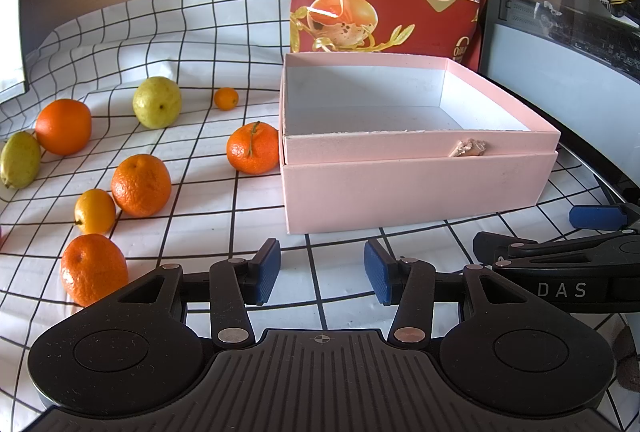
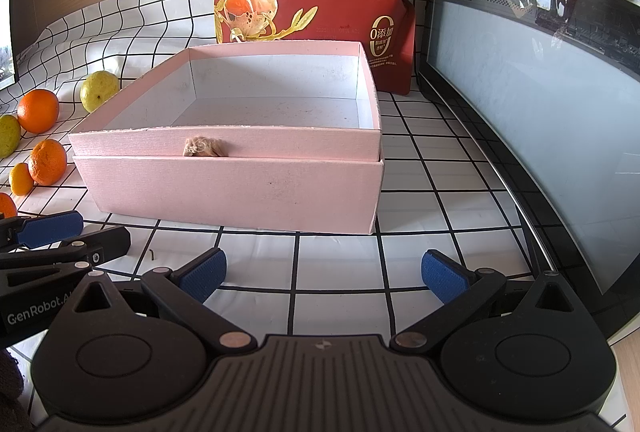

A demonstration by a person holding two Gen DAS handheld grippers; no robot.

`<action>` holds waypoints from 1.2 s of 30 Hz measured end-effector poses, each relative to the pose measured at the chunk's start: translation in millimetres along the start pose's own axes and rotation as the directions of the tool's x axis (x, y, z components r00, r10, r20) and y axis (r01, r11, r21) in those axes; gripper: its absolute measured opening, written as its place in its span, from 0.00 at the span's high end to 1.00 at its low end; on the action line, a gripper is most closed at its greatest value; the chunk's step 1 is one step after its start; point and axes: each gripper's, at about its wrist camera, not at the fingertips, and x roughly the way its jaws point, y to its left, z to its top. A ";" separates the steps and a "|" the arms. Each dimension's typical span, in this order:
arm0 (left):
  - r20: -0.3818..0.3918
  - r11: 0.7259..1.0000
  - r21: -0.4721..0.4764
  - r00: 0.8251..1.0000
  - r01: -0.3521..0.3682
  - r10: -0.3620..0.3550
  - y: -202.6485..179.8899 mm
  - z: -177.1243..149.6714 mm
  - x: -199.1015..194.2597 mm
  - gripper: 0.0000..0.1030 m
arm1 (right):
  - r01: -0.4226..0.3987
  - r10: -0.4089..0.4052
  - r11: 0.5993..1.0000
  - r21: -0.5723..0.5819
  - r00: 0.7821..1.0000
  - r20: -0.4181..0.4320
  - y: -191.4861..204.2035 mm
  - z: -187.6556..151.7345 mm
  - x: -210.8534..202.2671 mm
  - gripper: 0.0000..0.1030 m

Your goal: Organize fruits

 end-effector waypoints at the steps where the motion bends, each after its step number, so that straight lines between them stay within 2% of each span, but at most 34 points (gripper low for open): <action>1: 0.000 1.000 0.000 1.000 0.000 0.000 0.0 0.0 0.0 0.50 | 0.000 0.000 1.000 0.000 1.000 0.000 0.0 0.0 0.0 0.00; 30: 0.000 1.000 -0.003 1.000 0.002 -0.002 1.0 -0.1 0.2 0.50 | 0.000 0.000 1.000 -0.001 1.000 0.000 0.7 -0.6 0.0 0.00; 33: 0.011 0.999 -0.005 0.999 0.048 -0.048 9.9 -1.7 -3.9 0.52 | -0.034 0.033 0.999 -0.030 0.999 -0.040 -3.1 4.0 0.2 0.00; 36: 0.059 0.995 -0.040 0.994 0.092 -0.089 28.0 -3.7 -23.0 0.52 | -0.054 0.050 0.998 -0.044 0.996 -0.075 -2.4 6.3 -0.1 0.00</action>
